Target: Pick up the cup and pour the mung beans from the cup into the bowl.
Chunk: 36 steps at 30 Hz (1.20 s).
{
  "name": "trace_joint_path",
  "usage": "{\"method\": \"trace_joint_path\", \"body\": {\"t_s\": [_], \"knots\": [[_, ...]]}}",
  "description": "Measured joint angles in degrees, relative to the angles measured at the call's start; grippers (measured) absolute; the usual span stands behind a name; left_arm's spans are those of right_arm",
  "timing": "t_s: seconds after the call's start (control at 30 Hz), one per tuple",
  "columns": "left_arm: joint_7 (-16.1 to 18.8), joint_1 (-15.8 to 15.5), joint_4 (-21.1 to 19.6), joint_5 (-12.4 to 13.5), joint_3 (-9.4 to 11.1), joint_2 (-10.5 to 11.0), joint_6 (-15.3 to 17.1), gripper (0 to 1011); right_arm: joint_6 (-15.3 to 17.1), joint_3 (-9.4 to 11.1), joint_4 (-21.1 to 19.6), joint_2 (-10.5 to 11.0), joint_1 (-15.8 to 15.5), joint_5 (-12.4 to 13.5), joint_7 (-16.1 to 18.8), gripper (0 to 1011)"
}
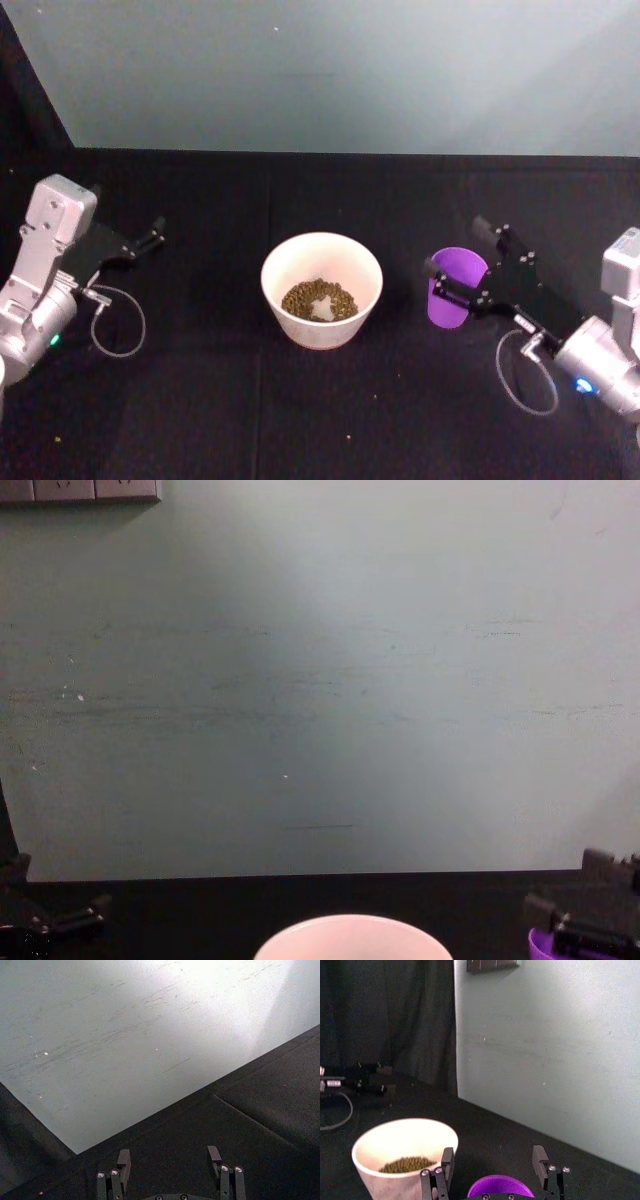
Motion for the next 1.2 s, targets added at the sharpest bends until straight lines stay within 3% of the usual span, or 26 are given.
{"method": "trace_joint_path", "body": {"t_s": [0.27,0.5,0.83,1.2], "knots": [[0.0,0.0,0.0,0.0,0.0,0.0,0.0,1000,4.9,3.8,-12.4,1.2,-6.1,-2.0,-7.1,1002],[0.0,0.0,0.0,0.0,0.0,0.0,0.0,1000,8.7,8.0,-18.8,-0.1,-10.9,-3.8,-13.5,1002],[0.0,0.0,0.0,0.0,0.0,0.0,0.0,1000,10.8,13.8,-20.2,-2.5,-15.3,-5.4,-20.2,1002],[0.0,0.0,0.0,0.0,0.0,0.0,0.0,1000,8.9,16.2,-18.4,-4.1,-16.3,-7.3,-21.5,1002]]}}
